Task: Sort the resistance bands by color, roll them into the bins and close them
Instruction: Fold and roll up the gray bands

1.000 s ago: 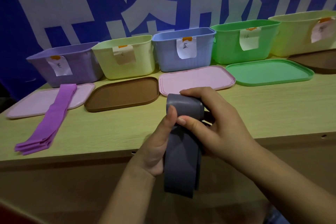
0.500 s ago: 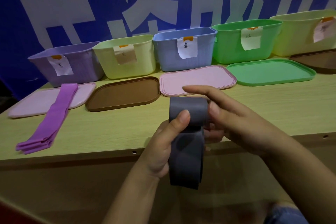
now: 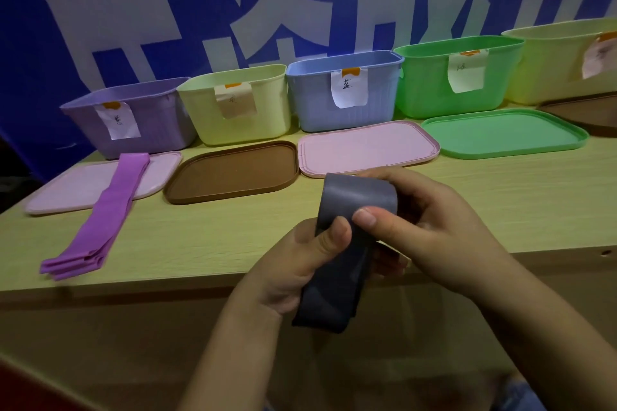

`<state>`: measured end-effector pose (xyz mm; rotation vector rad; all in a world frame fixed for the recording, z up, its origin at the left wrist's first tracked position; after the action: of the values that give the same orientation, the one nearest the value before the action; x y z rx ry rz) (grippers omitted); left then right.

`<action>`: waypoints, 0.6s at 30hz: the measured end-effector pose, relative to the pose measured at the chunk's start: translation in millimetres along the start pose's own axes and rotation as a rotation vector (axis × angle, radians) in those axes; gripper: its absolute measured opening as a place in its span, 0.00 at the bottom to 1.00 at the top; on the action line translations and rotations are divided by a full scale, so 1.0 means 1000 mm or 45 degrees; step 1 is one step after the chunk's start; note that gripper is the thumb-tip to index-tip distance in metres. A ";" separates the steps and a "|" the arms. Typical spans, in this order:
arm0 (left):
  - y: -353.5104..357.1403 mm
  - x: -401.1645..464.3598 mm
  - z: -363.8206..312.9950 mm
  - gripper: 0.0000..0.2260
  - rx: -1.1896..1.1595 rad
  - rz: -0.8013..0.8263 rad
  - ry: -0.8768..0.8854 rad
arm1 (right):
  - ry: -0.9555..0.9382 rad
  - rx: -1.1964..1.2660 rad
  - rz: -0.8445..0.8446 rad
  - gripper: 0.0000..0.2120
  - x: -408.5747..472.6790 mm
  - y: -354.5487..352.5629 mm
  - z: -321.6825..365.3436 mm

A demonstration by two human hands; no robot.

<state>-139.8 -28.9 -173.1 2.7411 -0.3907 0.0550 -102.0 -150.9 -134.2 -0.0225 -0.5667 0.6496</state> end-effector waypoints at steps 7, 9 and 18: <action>-0.006 0.001 0.006 0.22 0.154 -0.059 -0.073 | -0.031 0.034 -0.151 0.13 0.004 -0.006 -0.003; -0.005 0.003 0.009 0.15 0.216 -0.052 -0.096 | -0.047 0.103 -0.199 0.10 0.006 -0.007 -0.002; 0.003 0.008 0.017 0.02 0.131 0.055 -0.016 | -0.041 0.111 -0.244 0.10 0.009 -0.004 -0.009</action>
<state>-133.3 -40.1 -187.2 2.8355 -0.4630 0.0714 -89.8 -147.4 -136.8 0.1231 -0.5636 0.4884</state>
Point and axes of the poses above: each hand's wrist, its own x-axis towards the middle knuckle, its own y-axis out of the palm, z = x × y, the point moved 4 cm from there along x, towards the middle knuckle, and after that the axes turned 3 degrees about -y, right-handed, at the moved point
